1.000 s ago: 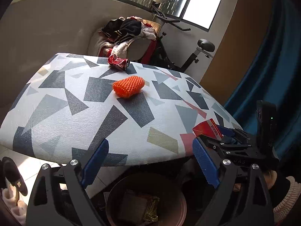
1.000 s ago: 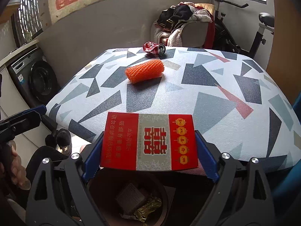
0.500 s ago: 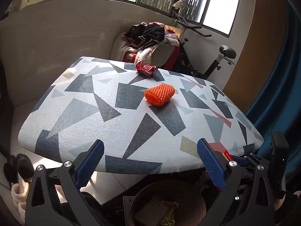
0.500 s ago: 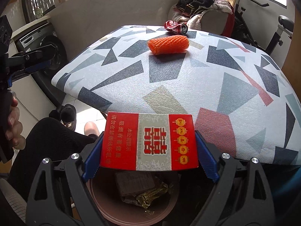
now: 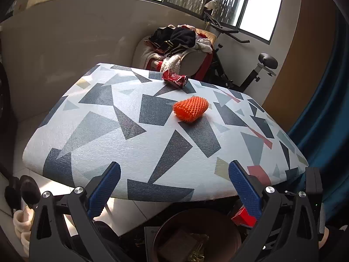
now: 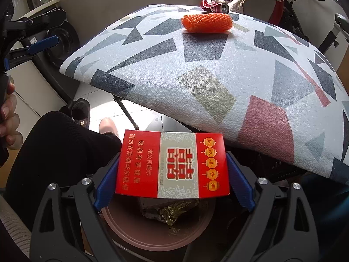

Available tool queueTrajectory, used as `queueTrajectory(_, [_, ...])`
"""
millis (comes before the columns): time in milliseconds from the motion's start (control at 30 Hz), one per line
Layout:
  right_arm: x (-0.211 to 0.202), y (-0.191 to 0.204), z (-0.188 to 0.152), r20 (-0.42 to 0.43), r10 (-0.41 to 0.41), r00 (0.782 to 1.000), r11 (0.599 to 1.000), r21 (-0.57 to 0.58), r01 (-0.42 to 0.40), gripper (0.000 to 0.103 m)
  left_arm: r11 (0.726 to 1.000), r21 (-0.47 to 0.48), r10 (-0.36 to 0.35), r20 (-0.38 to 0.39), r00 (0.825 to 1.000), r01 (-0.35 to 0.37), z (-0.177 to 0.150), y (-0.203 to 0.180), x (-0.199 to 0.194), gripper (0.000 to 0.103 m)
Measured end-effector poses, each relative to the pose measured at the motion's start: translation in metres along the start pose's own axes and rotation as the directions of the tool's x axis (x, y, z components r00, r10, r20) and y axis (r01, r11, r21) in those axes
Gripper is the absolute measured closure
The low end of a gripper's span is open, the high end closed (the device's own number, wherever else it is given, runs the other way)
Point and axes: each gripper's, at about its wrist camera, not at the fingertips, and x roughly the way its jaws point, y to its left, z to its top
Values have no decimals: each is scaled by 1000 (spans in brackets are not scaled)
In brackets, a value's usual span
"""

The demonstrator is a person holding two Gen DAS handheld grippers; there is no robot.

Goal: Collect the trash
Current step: 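Open the right tool to drop the red pack into the bin, then grasp the orange foam net with the left tool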

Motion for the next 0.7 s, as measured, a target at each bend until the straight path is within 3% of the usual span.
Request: queueTrajectory(700, [-5, -40, 30, 44, -82, 996, 995, 58, 79, 6, 1000, -6, 9, -28, 1000, -9, 8, 15, 28, 6])
